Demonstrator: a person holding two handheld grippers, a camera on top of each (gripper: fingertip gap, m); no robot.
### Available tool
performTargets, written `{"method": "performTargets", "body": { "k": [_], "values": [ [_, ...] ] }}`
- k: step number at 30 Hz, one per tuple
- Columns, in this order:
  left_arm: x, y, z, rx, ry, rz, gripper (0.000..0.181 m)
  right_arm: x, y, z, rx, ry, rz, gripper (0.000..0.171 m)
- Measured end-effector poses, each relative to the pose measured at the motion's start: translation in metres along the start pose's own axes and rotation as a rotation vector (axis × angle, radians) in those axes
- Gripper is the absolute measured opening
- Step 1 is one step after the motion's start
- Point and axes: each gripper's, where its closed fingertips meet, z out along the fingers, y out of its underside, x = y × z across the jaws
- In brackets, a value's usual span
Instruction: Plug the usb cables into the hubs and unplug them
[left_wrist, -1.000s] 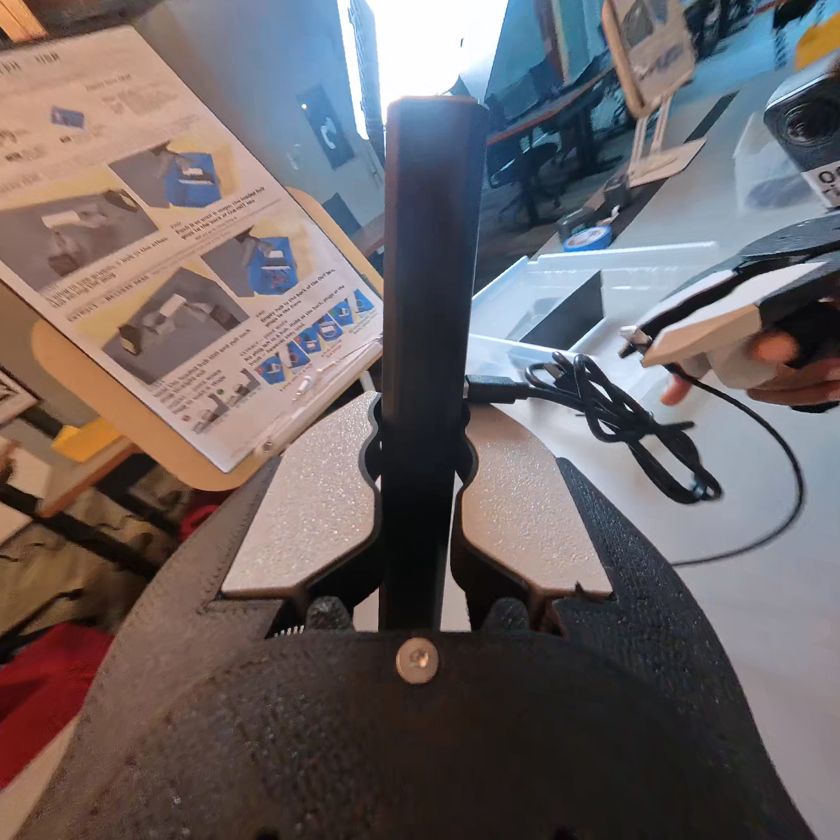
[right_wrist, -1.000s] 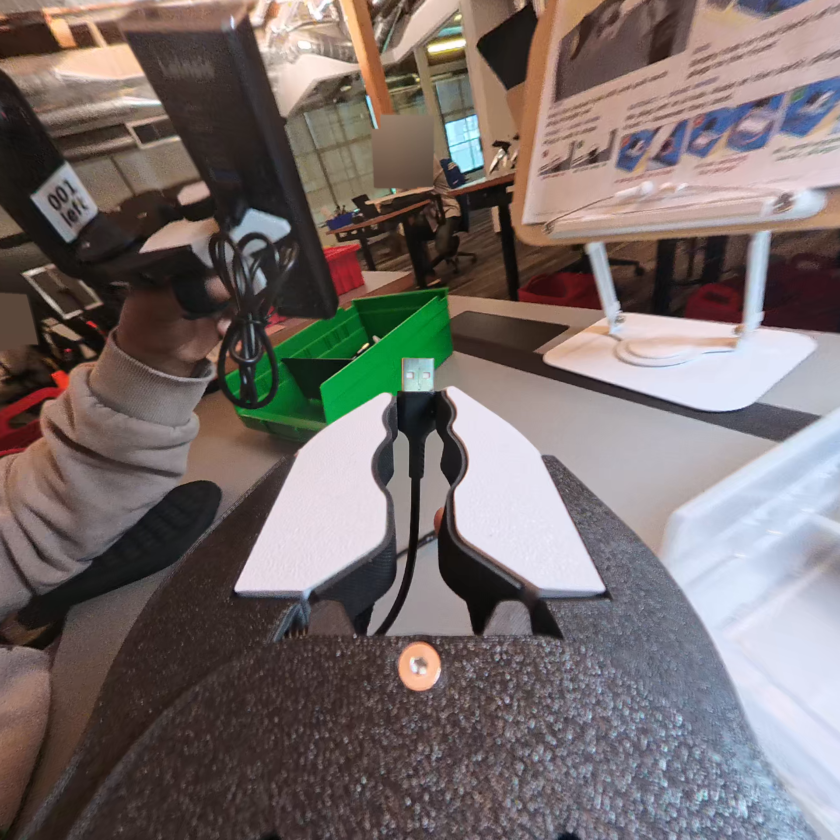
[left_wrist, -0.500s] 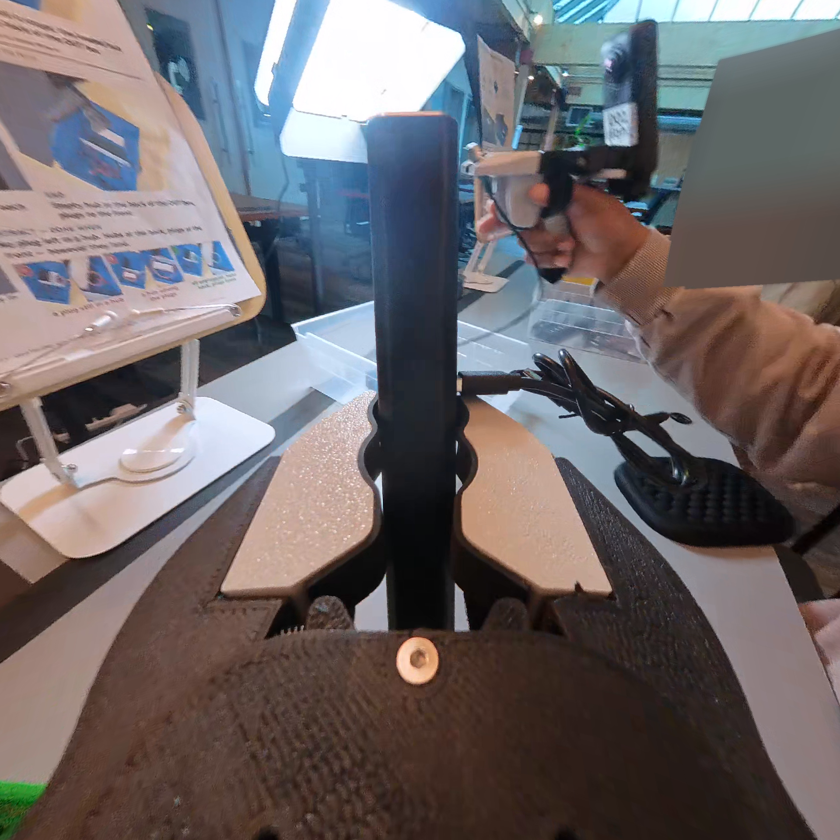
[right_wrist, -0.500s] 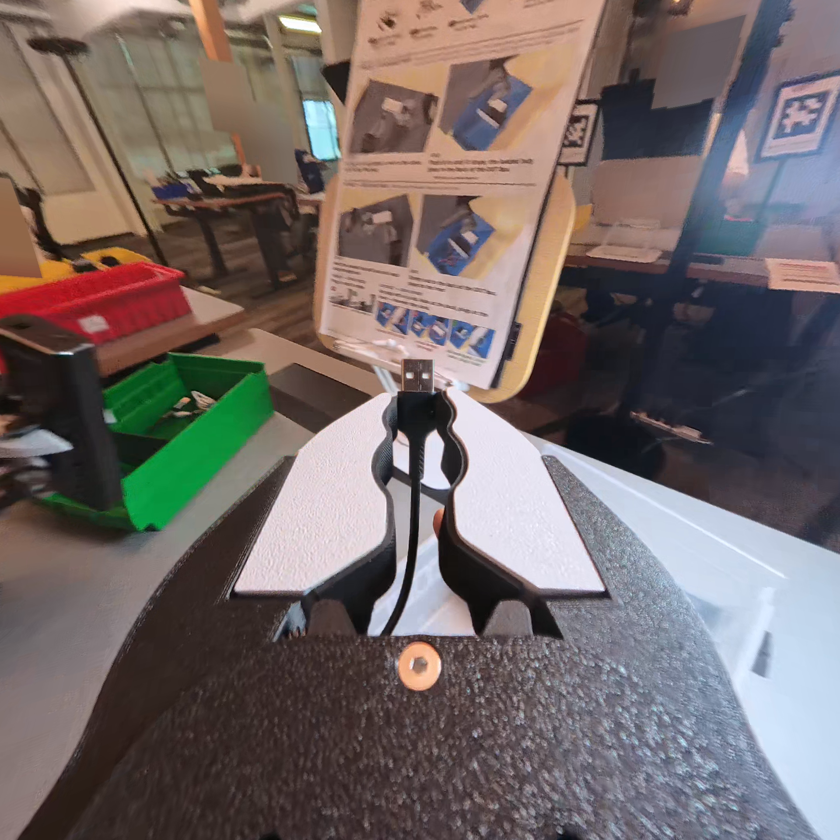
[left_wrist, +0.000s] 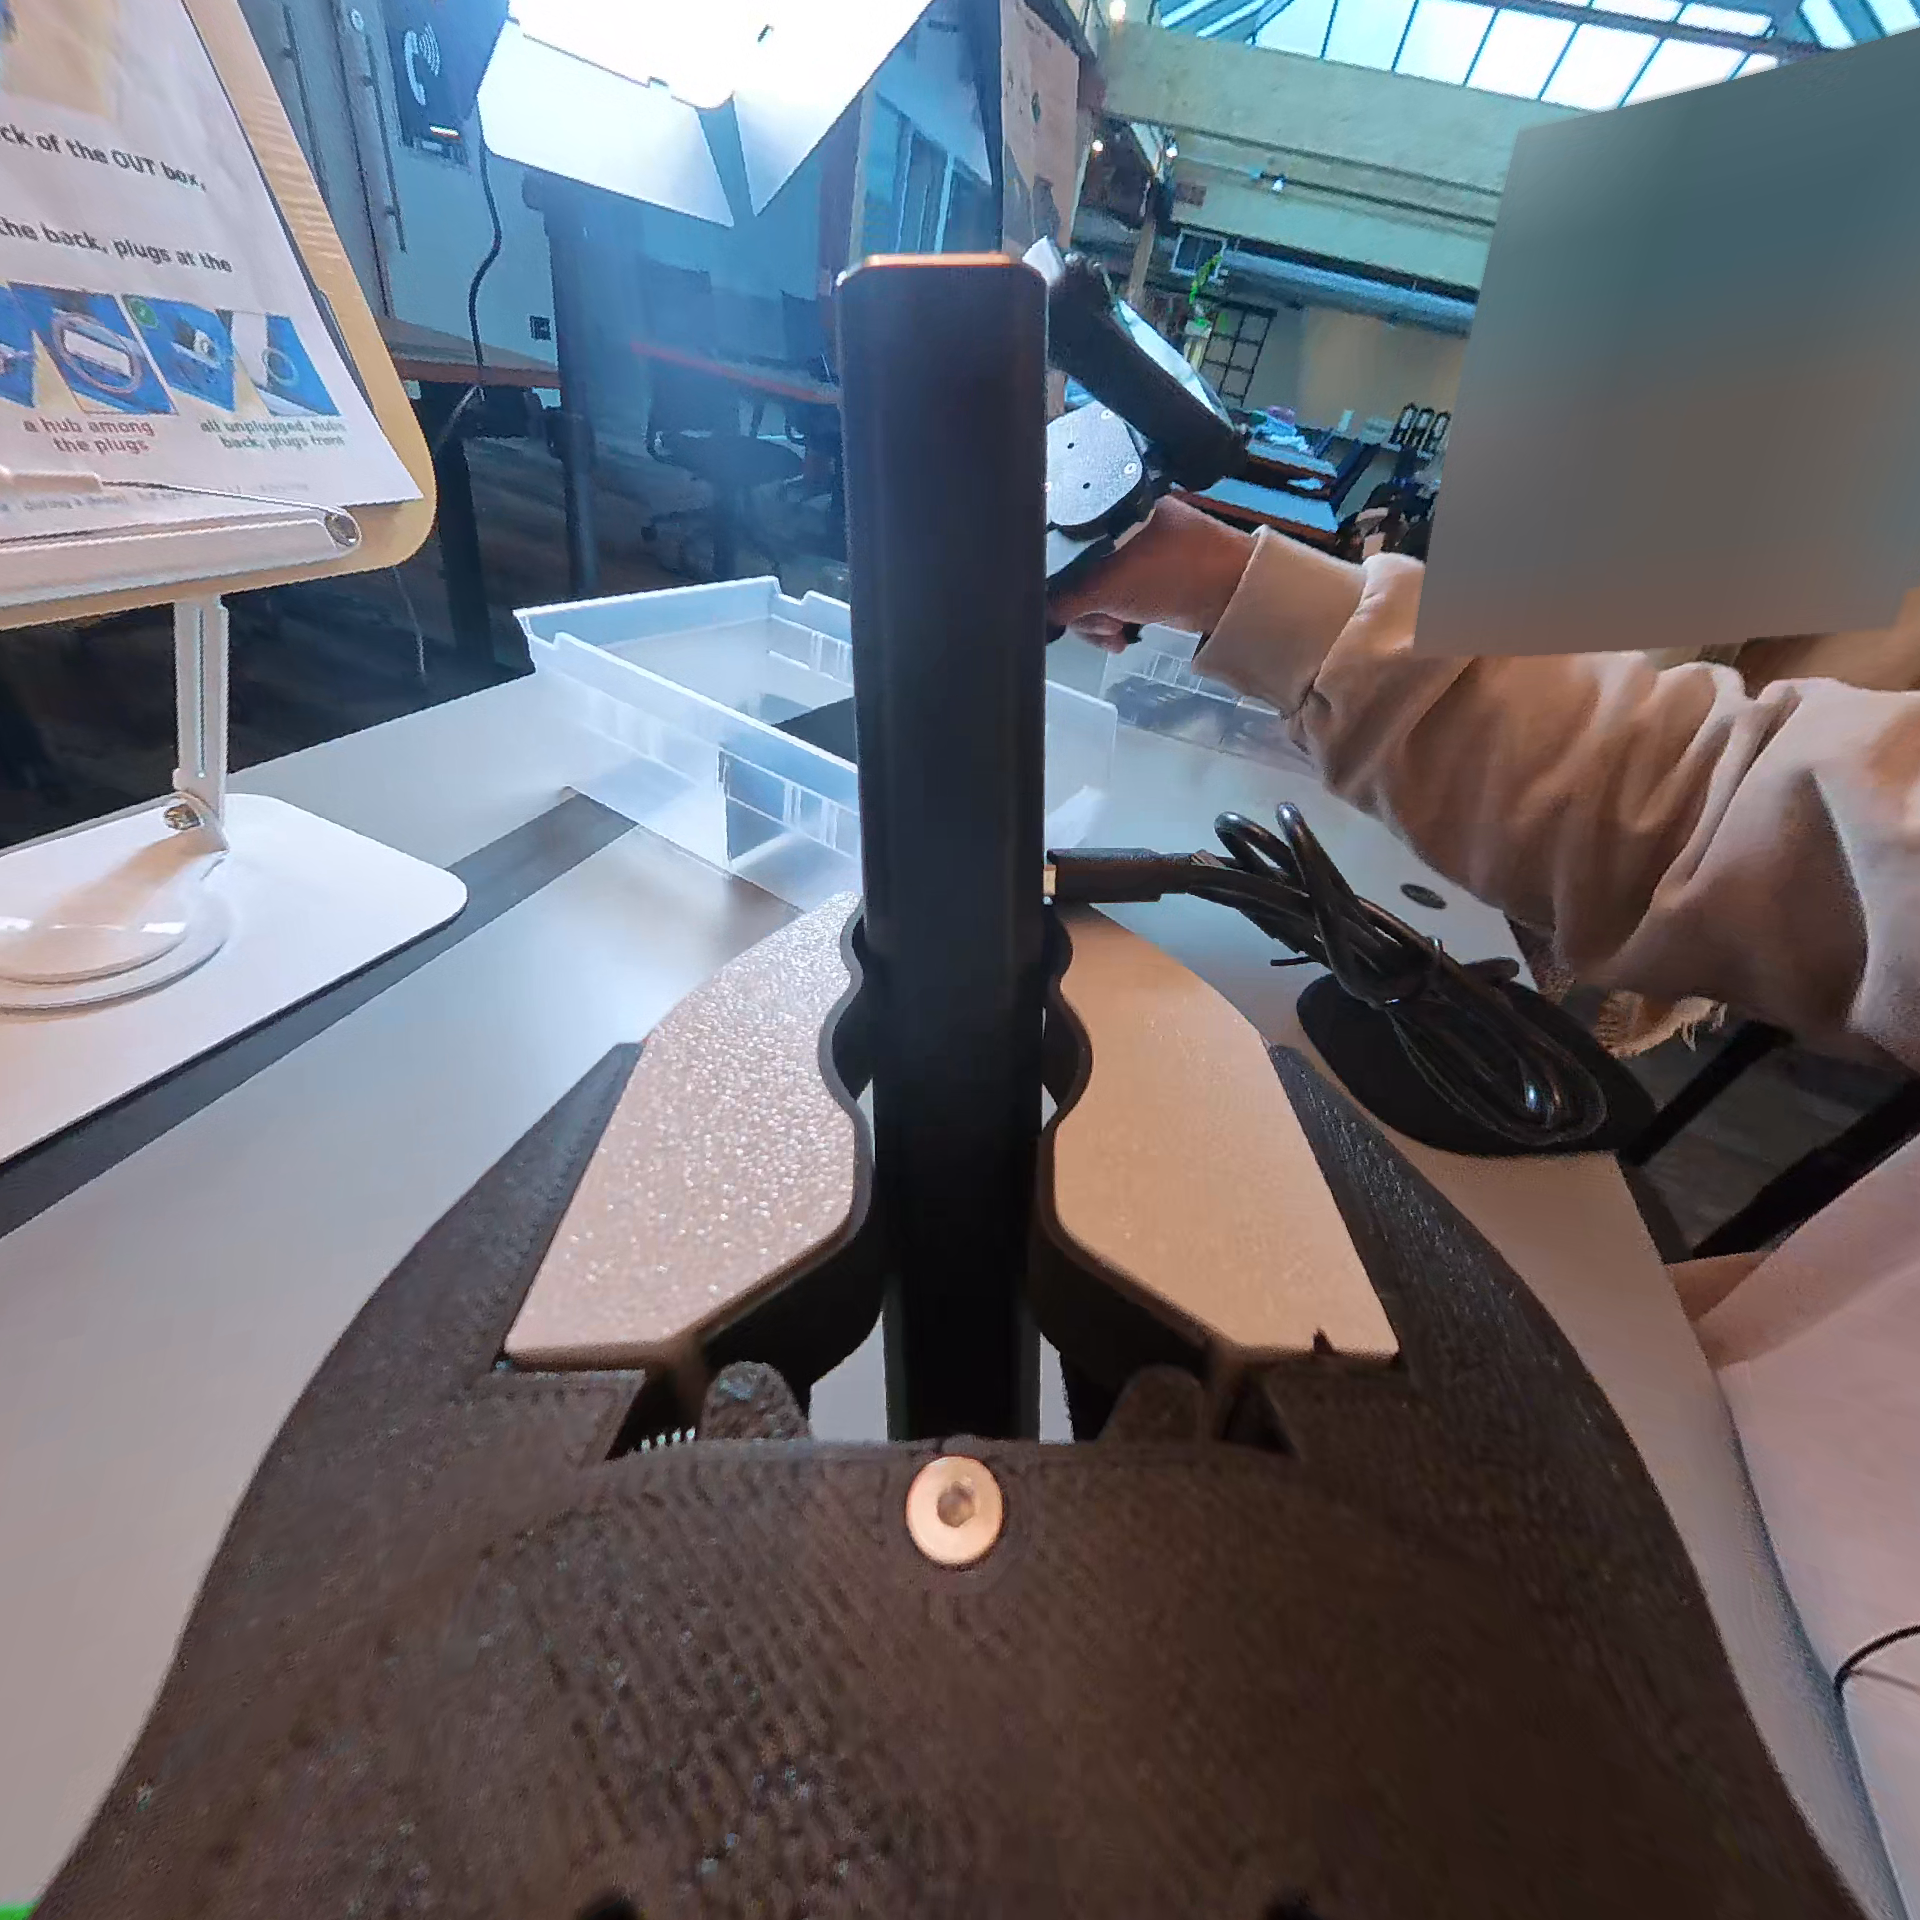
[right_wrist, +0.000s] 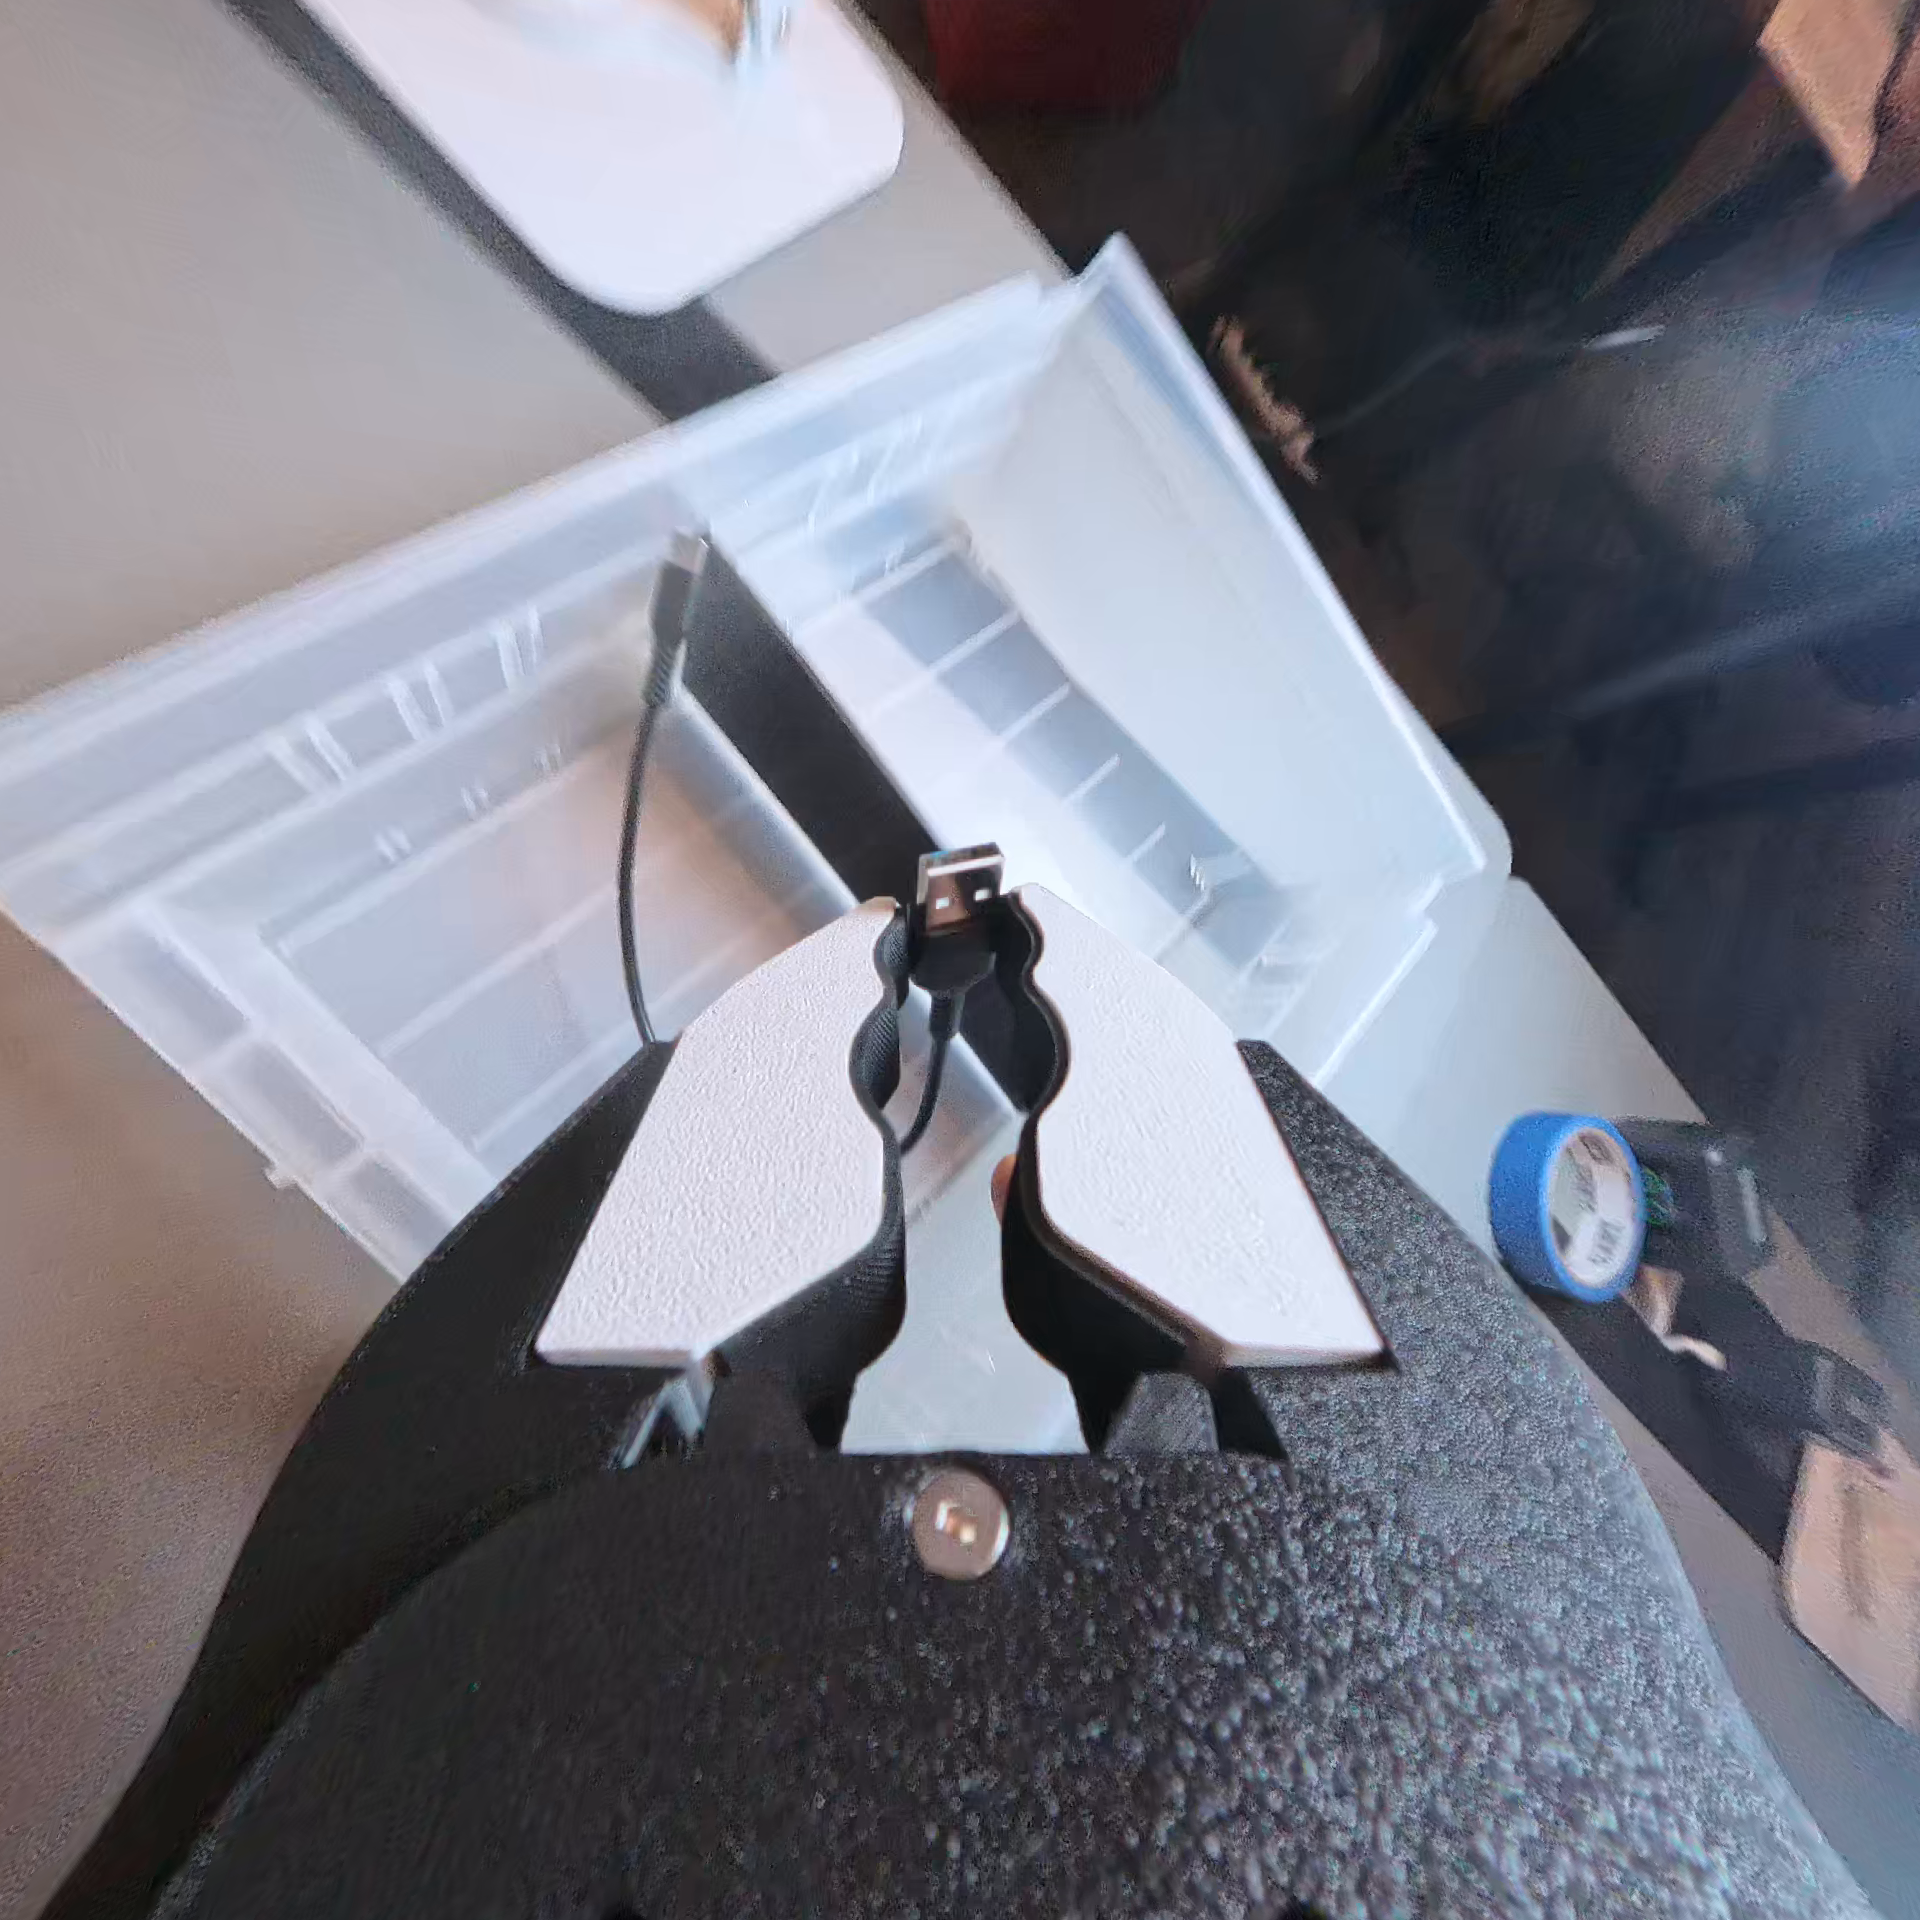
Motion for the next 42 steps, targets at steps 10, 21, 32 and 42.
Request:
{"method": "performTargets", "body": {
  "k": [10, 21, 32, 42],
  "values": [
    [-0.012, 0.014, 0.008, -0.041, -0.083, -0.024, 0.029, 0.026, -0.014, -0.051, 0.105, 0.244, -0.014, 0.051],
    [-0.014, 0.017, 0.017, -0.143, -0.337, 0.372, 0.03, -0.217, -0.125, -0.14, 0.74, -0.67, 0.265, 0.036],
    [-0.013, 0.021, 0.029, -0.244, -0.576, 0.84, 0.029, -0.28, -0.136, -0.099, 0.631, -0.786, 0.366, 0.029],
    [-0.001, 0.029, 0.04, -0.267, -0.568, 0.941, 0.029, -0.275, -0.13, -0.093, 0.668, -0.776, 0.357, 0.017]
  ]
}}
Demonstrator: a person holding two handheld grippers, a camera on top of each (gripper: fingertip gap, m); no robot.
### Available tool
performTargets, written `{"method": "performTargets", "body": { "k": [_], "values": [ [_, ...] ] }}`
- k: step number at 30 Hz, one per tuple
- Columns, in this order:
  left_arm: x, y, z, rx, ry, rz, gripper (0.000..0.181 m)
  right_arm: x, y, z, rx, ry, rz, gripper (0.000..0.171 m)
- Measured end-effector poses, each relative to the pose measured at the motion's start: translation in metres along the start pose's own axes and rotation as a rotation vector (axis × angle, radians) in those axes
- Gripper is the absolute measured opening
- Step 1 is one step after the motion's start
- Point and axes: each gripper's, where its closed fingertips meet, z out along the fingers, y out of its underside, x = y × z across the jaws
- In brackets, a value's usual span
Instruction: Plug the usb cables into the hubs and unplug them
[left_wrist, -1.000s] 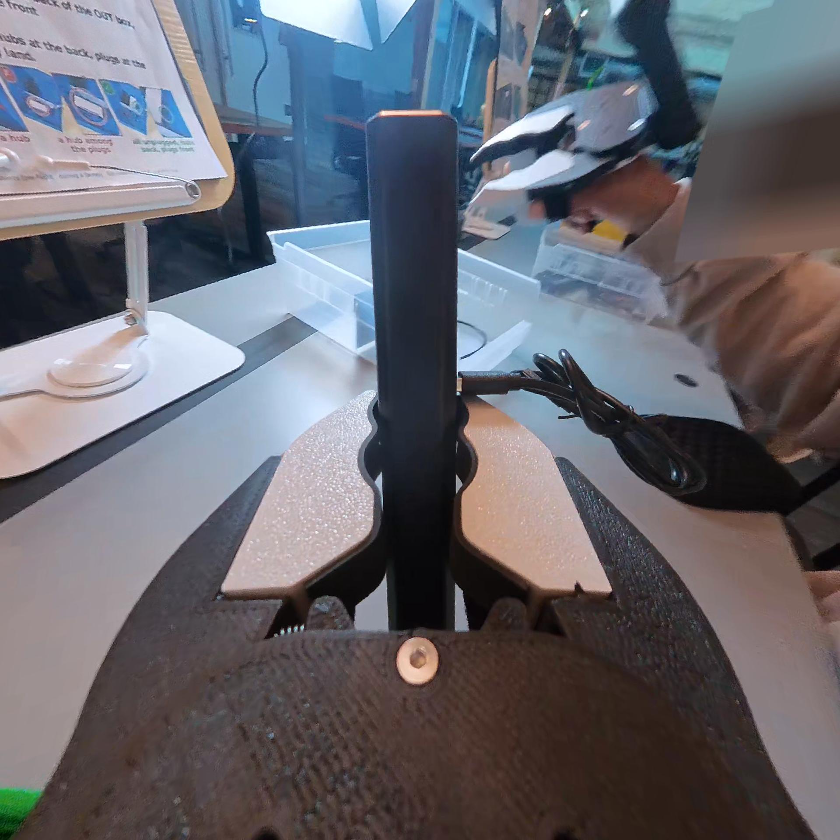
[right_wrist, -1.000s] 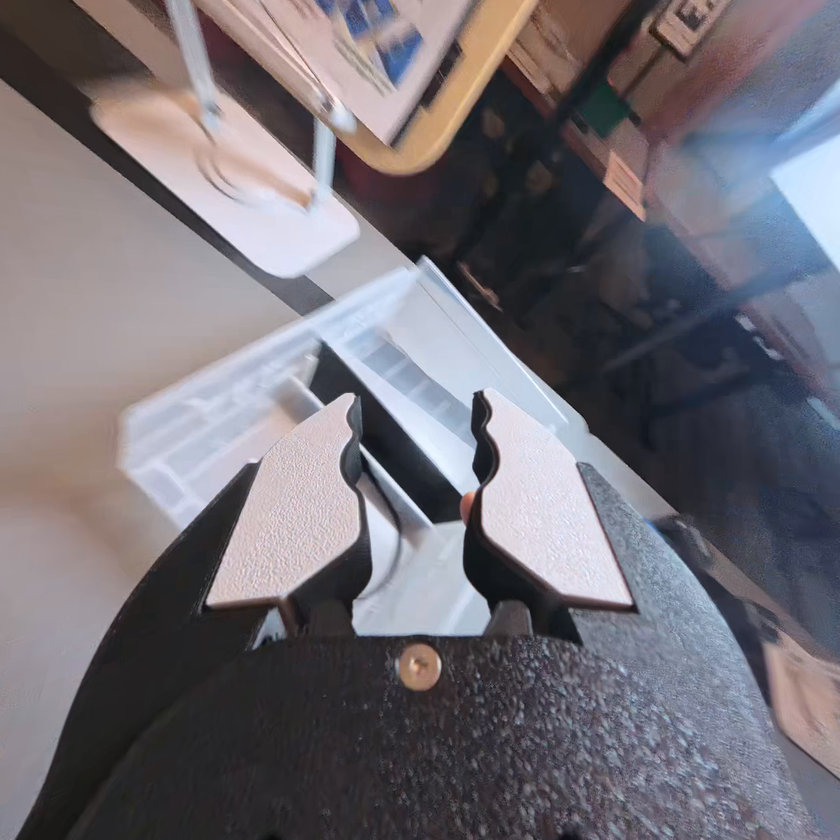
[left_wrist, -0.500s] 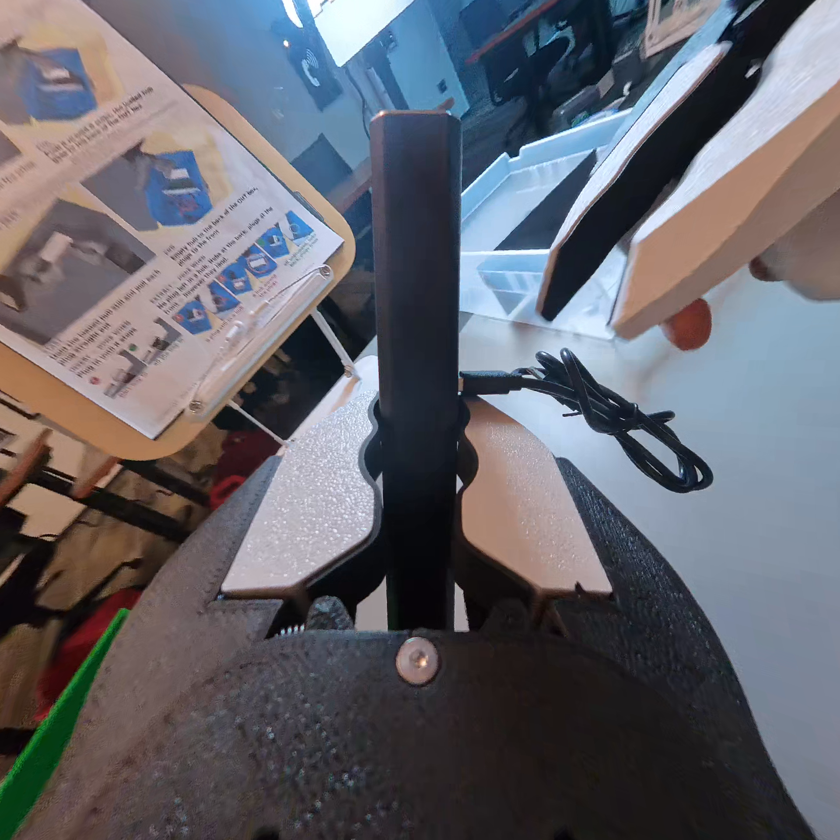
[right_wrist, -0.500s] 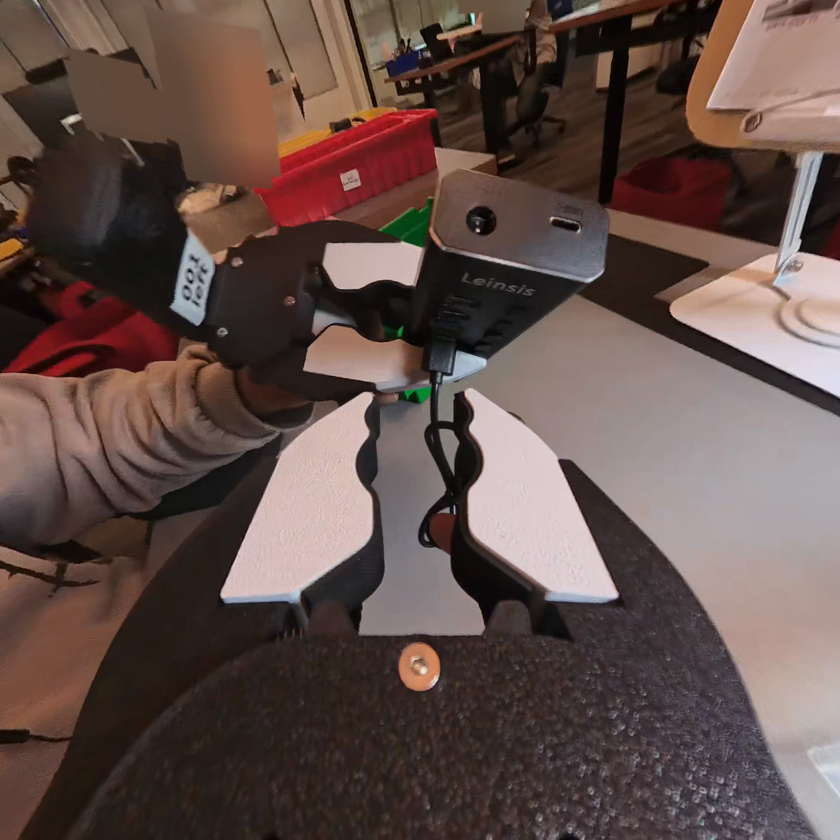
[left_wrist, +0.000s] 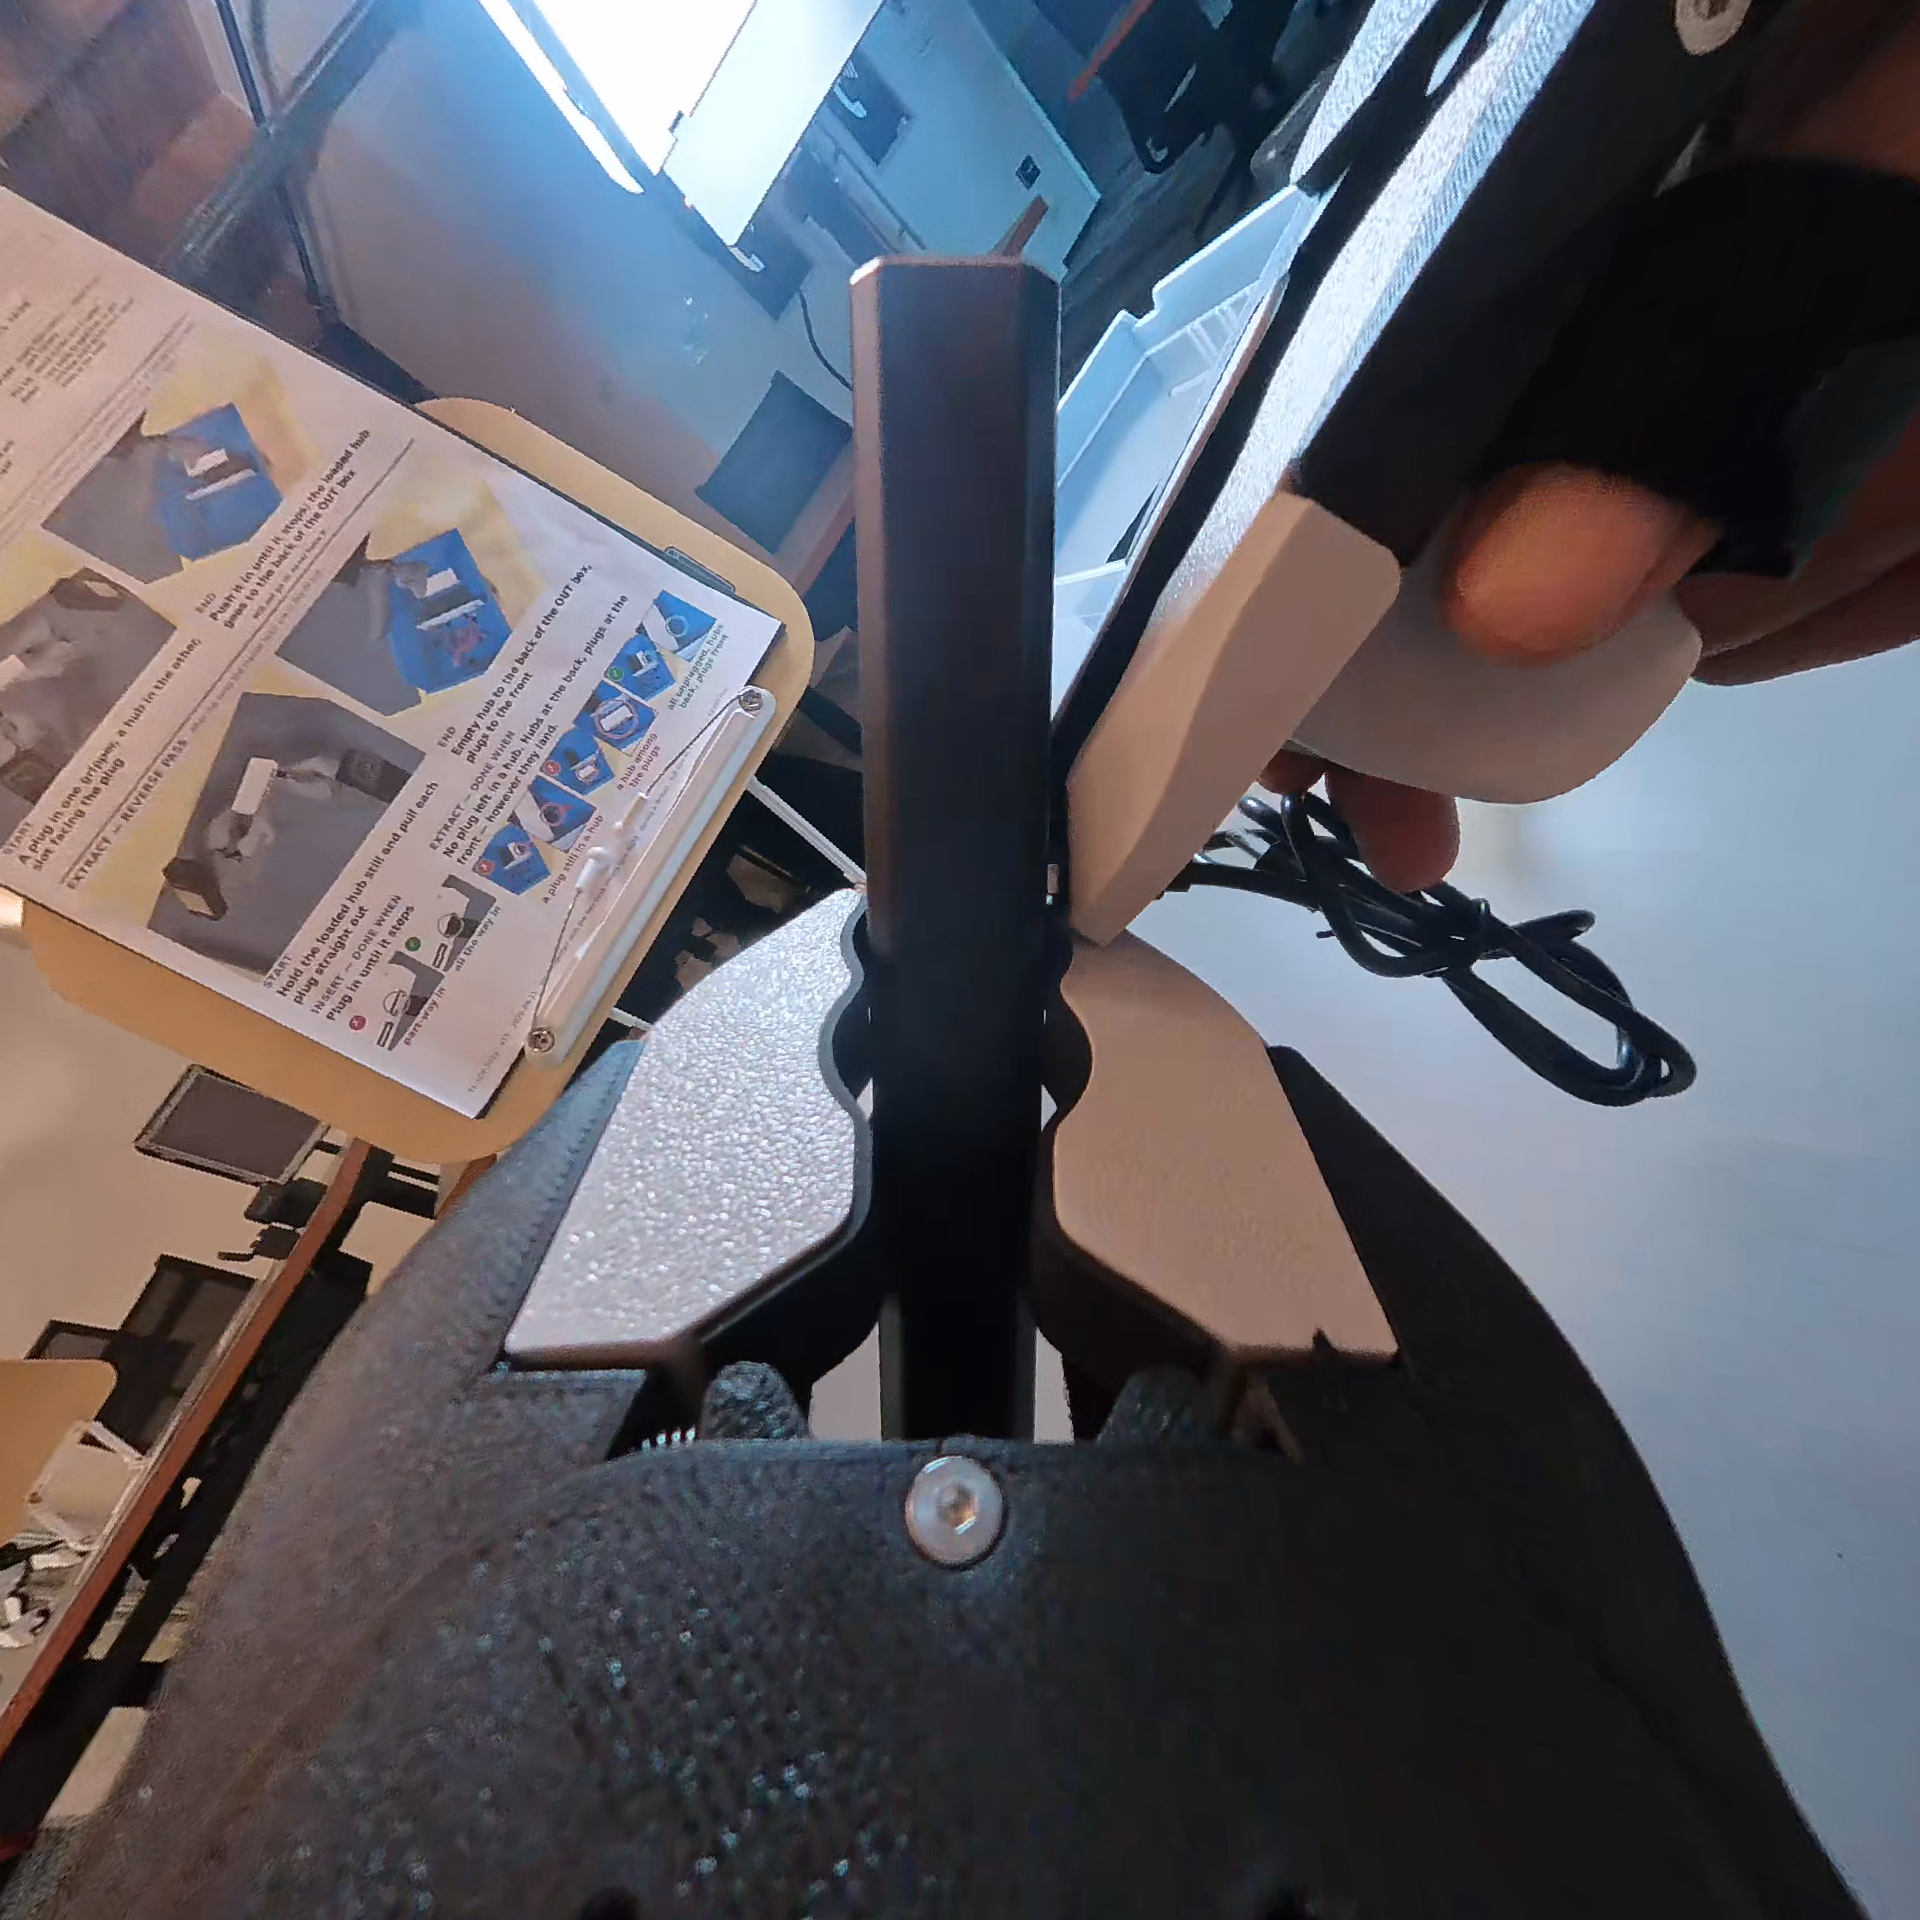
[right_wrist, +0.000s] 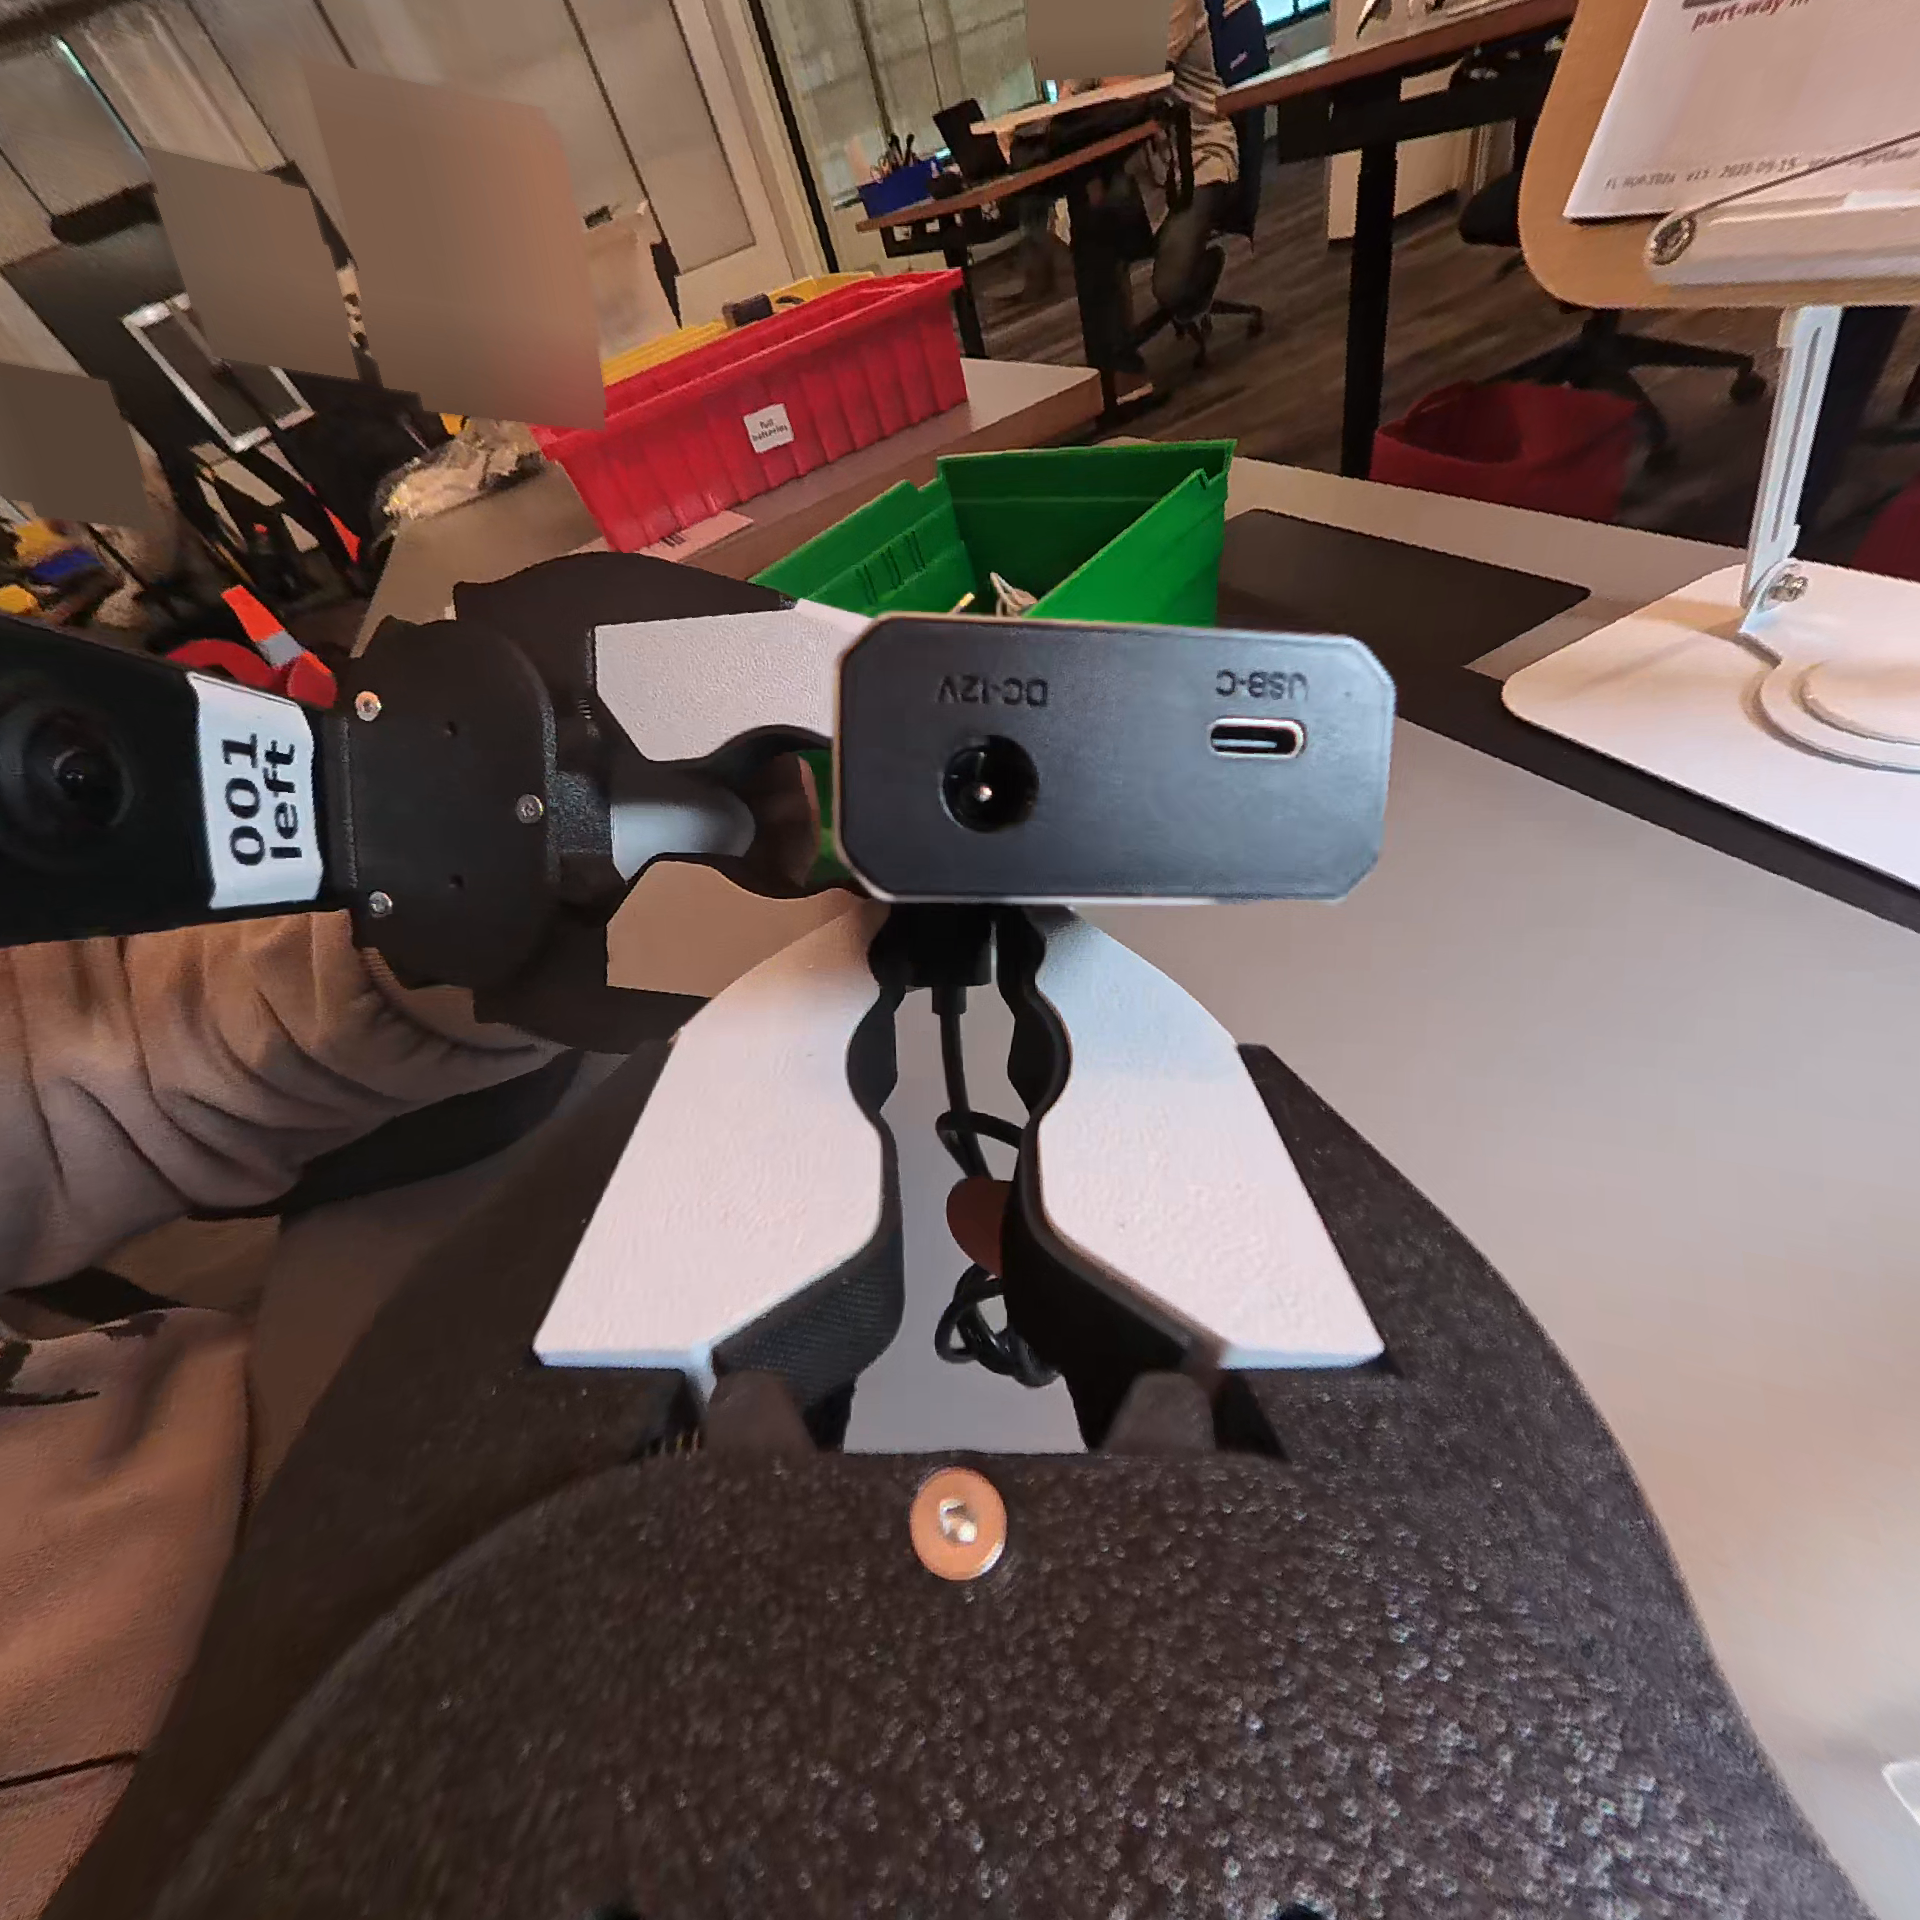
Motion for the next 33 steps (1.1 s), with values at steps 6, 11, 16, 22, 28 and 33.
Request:
{"method": "performTargets", "body": {
  "k": [6, 11, 16, 22, 28, 33],
  "values": [
    [0.001, 0.003, 0.0, 0.006, 0.002, -0.006, 0.029, 0.0, 0.001, 0.001, 0.037, 0.03, -0.028, 0.015],
    [-0.006, 0.006, 0.001, -0.029, 0.0, 0.052, 0.029, 0.001, -0.002, 0.006, 0.143, 0.067, -0.043, 0.015],
    [-0.018, 0.007, 0.004, -0.059, -0.025, 0.094, 0.029, 0.003, -0.006, 0.009, 0.262, 0.025, 0.105, 0.015],
    [-0.089, 0.02, -0.025, -0.055, -0.11, -0.053, 0.029, -0.017, -0.01, -0.004, 0.281, -0.033, 0.065, 0.015],
    [-0.079, 0.019, -0.028, 0.002, 0.008, -0.199, 0.029, 0.009, -0.042, -0.044, 0.201, 0.031, -0.073, 0.015],
    [-0.069, 0.014, -0.028, 0.089, 0.153, -0.421, 0.029, 0.086, -0.053, -0.11, -0.018, 0.414, -0.25, 0.015]
  ]
}}
